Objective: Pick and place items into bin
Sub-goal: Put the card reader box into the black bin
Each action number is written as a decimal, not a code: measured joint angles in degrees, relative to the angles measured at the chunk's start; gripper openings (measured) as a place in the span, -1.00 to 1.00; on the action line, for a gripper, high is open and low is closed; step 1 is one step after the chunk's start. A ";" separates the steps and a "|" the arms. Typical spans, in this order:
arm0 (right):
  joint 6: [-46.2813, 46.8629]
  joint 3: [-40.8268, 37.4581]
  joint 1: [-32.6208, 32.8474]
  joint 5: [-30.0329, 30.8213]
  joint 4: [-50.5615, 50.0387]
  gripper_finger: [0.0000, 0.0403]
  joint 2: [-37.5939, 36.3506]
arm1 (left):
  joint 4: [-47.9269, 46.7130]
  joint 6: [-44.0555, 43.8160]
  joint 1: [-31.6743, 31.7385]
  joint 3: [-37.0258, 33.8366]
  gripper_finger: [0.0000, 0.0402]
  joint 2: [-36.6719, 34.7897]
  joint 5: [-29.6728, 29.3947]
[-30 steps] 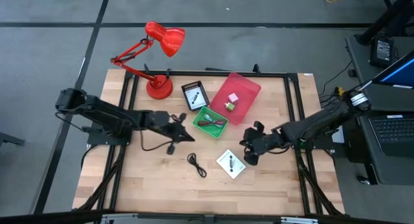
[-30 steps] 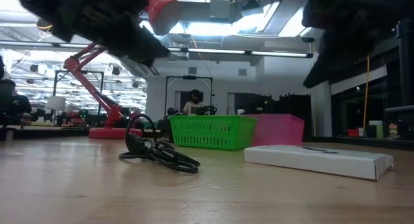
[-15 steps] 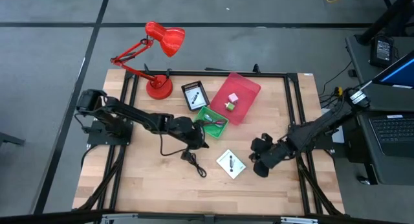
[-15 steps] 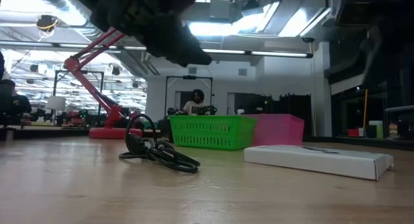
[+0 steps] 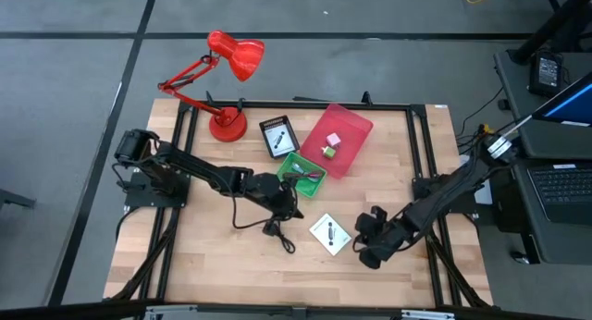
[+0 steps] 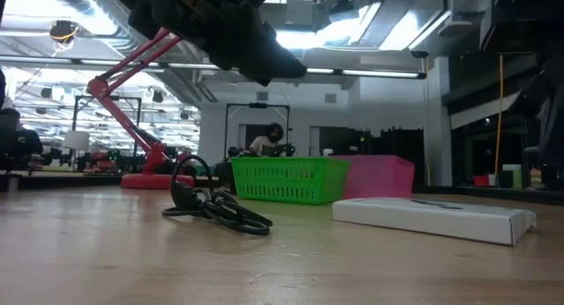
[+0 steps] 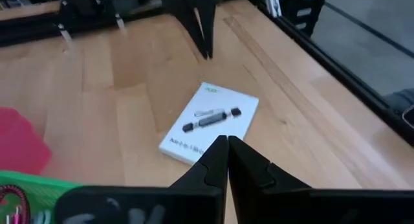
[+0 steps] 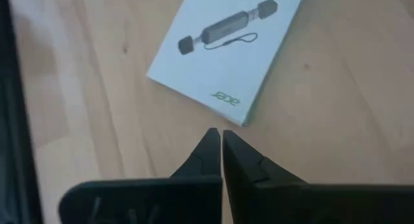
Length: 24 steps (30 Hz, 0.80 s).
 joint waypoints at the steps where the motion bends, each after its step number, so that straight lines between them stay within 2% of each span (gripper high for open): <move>1: -0.06 0.61 -0.02 -0.01 -0.53 -1.00 0.67 | 0.35 -0.17 0.00 0.01 -0.96 -0.01 -0.01; 8: -0.55 4.10 -0.33 0.02 -4.86 -1.00 5.07 | 1.17 -1.18 0.00 0.00 -0.92 -0.01 -2.53; 14: -0.33 4.49 -0.52 0.42 -2.30 -1.00 9.57 | 0.41 -1.67 0.00 -0.02 -0.91 -0.01 -3.31; 24: -0.93 5.36 -1.57 1.54 -1.72 -1.00 9.92 | -0.94 -1.67 0.00 -0.07 -0.91 -0.03 -3.69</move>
